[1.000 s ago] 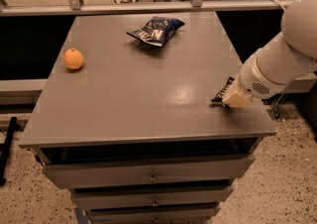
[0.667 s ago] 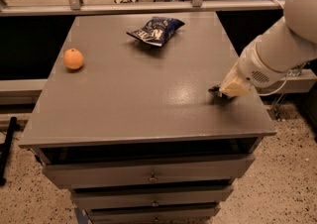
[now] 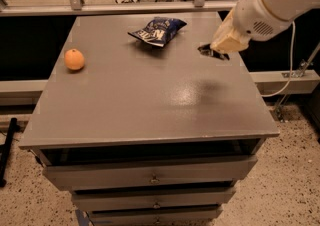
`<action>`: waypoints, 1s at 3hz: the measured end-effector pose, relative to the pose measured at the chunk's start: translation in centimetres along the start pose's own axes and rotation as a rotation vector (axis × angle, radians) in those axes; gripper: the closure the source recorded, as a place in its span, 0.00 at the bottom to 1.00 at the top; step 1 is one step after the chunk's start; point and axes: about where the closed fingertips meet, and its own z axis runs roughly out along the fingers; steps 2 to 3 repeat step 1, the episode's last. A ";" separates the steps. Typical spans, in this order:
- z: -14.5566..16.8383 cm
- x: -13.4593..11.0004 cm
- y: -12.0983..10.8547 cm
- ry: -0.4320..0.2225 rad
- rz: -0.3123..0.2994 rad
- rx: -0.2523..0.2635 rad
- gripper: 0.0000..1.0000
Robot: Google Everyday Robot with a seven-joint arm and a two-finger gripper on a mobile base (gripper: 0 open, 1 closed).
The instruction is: Pick rxbar chocolate
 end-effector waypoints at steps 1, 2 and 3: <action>-0.7 -0.5 -0.5 -0.010 -0.006 0.016 1.00; -0.7 -0.5 -0.5 -0.010 -0.006 0.016 1.00; -0.7 -0.5 -0.5 -0.010 -0.006 0.016 1.00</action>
Offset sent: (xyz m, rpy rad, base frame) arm 0.0000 0.0000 0.0000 0.0000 0.0000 0.0000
